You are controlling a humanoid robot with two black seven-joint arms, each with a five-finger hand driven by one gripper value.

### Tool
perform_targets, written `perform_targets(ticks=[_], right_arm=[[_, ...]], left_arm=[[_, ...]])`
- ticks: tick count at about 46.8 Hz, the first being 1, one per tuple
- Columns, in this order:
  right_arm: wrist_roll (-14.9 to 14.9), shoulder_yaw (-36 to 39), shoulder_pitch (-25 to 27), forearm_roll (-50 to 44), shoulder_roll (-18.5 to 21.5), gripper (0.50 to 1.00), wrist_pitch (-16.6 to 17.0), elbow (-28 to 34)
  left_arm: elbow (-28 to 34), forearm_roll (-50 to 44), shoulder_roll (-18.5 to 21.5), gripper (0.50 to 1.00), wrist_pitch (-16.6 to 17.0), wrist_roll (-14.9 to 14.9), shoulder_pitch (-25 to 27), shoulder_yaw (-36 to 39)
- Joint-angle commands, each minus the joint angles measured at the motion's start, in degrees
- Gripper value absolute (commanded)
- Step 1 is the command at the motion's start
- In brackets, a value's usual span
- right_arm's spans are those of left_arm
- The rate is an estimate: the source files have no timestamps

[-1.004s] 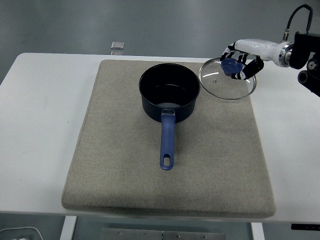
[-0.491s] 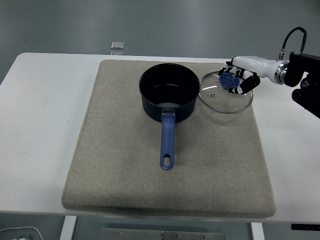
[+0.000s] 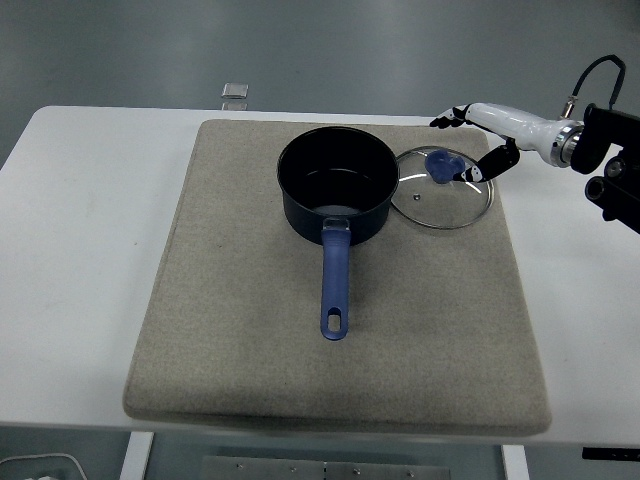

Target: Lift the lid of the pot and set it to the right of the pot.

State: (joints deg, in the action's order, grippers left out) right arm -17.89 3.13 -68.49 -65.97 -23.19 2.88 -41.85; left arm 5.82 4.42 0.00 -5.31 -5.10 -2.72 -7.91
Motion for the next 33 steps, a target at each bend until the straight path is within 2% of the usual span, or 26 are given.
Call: perform_targets(ticks=[1,7,14,29,33], right_arm=[[-0.65,0.03,-0.15,4.26,-0.28,0.866,0.19,0.01],[-0.65,-0.06,-0.68,13.13,-0.37,0.866,1.77,0.01],[-0.65,0.03,-0.77,23.50,-0.37,0.866,5.20,0.10],[0.31,-0.14,-0.24,46.36,0.69,0.866,5.82,0.36],[0.49,0.03,-0.24,49.61,1.21,0.866,7.92,0.36]], left_arm=[[-0.01,-0.02,0.00,1.000,-0.05,0.00,0.00,0.00],[-0.01,-0.02,0.00,1.000,0.03,0.00,0.00,0.00],[-0.01,-0.02,0.00,1.000,-0.05,0.00,0.00,0.00],[-0.01,-0.02,0.00,1.000,-0.05,0.00,0.00,0.00],[-0.01,-0.02,0.00,1.000,-0.05,0.00,0.00,0.00]])
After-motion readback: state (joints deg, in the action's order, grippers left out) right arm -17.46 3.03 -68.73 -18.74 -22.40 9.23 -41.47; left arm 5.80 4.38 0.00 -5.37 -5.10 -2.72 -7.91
